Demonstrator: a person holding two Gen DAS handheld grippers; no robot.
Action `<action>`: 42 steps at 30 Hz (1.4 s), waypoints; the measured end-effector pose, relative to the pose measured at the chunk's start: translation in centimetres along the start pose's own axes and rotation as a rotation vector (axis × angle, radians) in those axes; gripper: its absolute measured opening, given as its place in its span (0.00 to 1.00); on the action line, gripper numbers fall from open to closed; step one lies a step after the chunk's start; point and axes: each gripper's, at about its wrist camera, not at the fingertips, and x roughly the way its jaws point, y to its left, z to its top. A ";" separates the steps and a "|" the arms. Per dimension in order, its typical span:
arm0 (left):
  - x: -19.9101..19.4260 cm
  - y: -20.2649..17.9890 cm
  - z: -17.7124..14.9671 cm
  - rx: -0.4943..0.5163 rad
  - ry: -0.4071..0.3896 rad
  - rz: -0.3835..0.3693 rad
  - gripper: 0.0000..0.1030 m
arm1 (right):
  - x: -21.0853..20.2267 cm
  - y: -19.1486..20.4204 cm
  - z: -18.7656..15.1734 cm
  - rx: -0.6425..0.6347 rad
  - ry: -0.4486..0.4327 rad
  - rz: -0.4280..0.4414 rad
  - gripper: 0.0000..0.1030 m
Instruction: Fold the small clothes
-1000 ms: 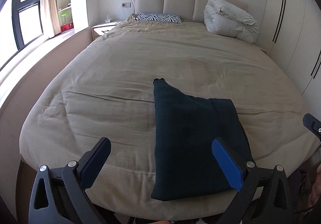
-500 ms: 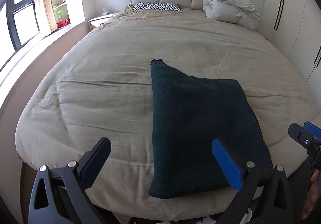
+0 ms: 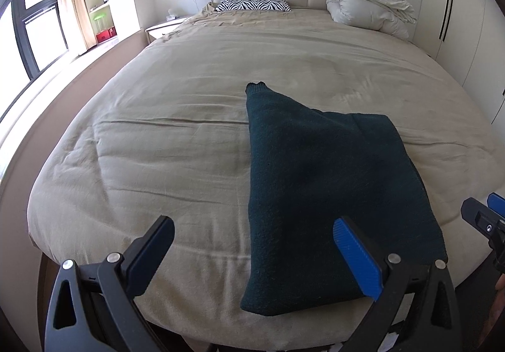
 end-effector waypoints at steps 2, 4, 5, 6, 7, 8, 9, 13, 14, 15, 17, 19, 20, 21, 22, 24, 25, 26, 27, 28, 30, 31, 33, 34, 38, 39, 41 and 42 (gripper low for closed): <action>0.0 0.0 0.0 -0.001 0.000 -0.001 1.00 | 0.1 0.0 0.0 0.000 0.002 0.001 0.99; 0.0 0.0 0.0 0.000 0.000 0.001 1.00 | 0.1 0.1 0.0 0.000 0.001 0.001 0.99; 0.0 0.0 0.0 0.000 0.000 0.000 1.00 | 0.1 0.1 0.0 0.000 0.001 0.001 0.99; 0.0 0.0 0.0 0.000 0.000 0.000 1.00 | 0.1 0.1 0.0 0.000 0.002 0.001 0.99; 0.0 0.0 0.0 0.000 0.001 -0.001 1.00 | 0.1 0.1 0.0 0.001 0.003 0.002 0.99; 0.0 0.0 0.0 0.000 0.002 -0.001 1.00 | 0.2 0.1 0.0 0.002 0.004 0.003 0.99; 0.0 0.0 0.0 0.001 0.002 -0.001 1.00 | 0.3 0.1 0.0 0.002 0.005 0.004 0.99; 0.0 0.0 -0.1 0.001 0.004 0.000 1.00 | 0.5 0.2 -0.1 0.002 0.010 0.005 0.99; 0.1 0.0 -0.1 0.001 0.005 -0.001 1.00 | 0.5 0.2 -0.1 0.001 0.009 0.006 0.99; 0.1 0.0 -0.1 0.001 0.006 0.000 1.00 | 0.5 0.2 -0.1 -0.001 0.009 0.006 0.99; 0.2 0.0 -0.1 0.001 0.009 -0.001 1.00 | 0.5 0.3 -0.1 -0.001 0.009 0.006 0.99; 0.2 0.0 -0.1 0.001 0.009 -0.001 1.00 | 0.5 0.3 -0.1 -0.001 0.009 0.005 0.99; 0.2 0.0 -0.1 0.001 0.008 -0.001 1.00 | 0.5 0.3 -0.1 -0.001 0.010 0.005 0.99; 0.2 0.0 -0.1 0.001 0.009 -0.002 1.00 | 0.5 0.4 -0.1 -0.001 0.011 0.006 0.99; 0.3 0.1 -0.1 0.001 0.008 -0.002 1.00 | 0.5 0.4 -0.1 -0.001 0.011 0.006 0.99; 0.2 0.1 -0.1 0.001 0.008 -0.001 1.00 | 0.5 0.3 -0.1 -0.002 0.011 0.006 0.99; 0.3 0.0 -0.1 0.001 0.008 -0.001 1.00 | 0.5 0.3 -0.1 -0.002 0.011 0.006 0.99; 0.3 0.0 -0.1 0.001 0.008 -0.001 1.00 | 0.5 0.4 -0.1 -0.002 0.011 0.006 0.99; 0.3 0.1 -0.1 0.002 0.008 -0.001 1.00 | 0.4 0.4 -0.1 -0.002 0.011 0.006 0.99; 0.3 0.1 -0.1 0.002 0.008 -0.001 1.00 | 0.4 0.4 -0.1 -0.002 0.011 0.006 0.99; 0.3 0.1 -0.1 0.001 0.008 -0.002 1.00 | 0.4 0.4 -0.1 -0.002 0.011 0.006 0.99; 0.3 0.1 -0.1 0.001 0.009 -0.002 1.00 | 0.4 0.4 -0.1 -0.002 0.011 0.006 0.99; 0.2 0.0 -0.1 0.001 0.008 -0.001 1.00 | 0.5 0.4 -0.2 -0.002 0.011 0.006 0.99; 0.2 0.0 -0.1 0.001 0.008 -0.001 1.00 | 0.5 0.4 -0.2 -0.001 0.011 0.006 0.99; 0.3 0.1 -0.2 0.000 0.008 -0.001 1.00 | 0.5 0.5 -0.2 -0.002 0.011 0.005 0.99; 0.3 0.0 -0.2 0.000 0.008 -0.001 1.00 | 0.5 0.5 -0.2 -0.002 0.012 0.006 0.99; 0.3 0.1 -0.2 0.000 0.008 -0.001 1.00 | 0.5 0.5 -0.2 -0.001 0.011 0.005 0.99; 0.3 0.1 -0.2 0.001 0.008 -0.001 1.00 | 0.5 0.5 -0.2 -0.002 0.011 0.005 0.99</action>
